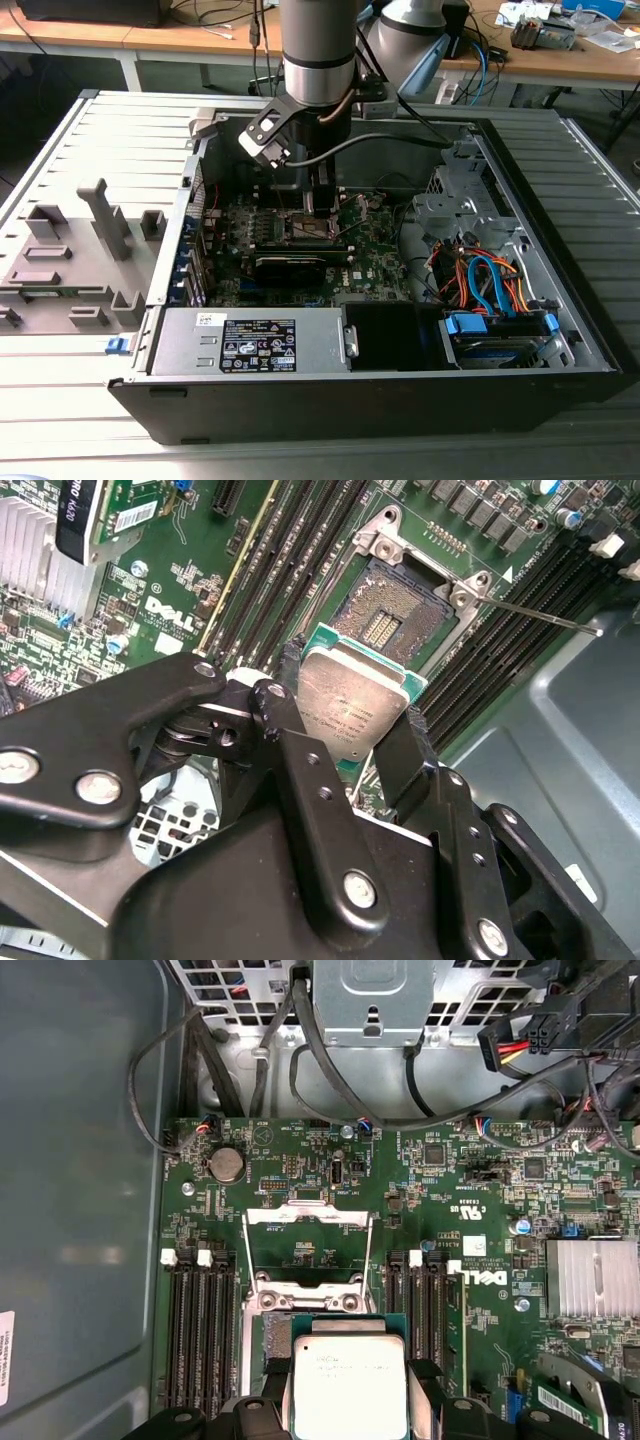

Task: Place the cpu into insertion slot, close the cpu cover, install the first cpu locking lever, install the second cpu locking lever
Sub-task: 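Place the cpu into insertion slot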

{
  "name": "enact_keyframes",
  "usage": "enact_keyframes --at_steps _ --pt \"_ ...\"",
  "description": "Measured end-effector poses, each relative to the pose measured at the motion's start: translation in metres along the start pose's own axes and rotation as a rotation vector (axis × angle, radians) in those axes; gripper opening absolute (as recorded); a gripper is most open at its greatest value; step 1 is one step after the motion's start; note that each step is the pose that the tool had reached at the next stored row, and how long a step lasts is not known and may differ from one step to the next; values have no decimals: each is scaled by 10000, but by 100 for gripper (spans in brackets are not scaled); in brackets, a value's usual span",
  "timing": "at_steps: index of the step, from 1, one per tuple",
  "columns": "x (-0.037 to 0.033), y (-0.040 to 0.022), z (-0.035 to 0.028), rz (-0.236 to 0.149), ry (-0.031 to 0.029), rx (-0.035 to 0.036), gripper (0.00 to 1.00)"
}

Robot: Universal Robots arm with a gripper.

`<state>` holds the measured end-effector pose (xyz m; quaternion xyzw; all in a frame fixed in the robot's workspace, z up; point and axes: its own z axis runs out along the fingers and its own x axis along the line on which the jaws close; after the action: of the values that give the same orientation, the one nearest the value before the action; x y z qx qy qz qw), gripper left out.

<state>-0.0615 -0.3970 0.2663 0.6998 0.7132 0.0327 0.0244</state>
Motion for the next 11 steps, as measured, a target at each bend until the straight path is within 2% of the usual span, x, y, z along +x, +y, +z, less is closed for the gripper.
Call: enact_keyframes --at_steps 11 --pt "0 -2 22 0 0 0 55"
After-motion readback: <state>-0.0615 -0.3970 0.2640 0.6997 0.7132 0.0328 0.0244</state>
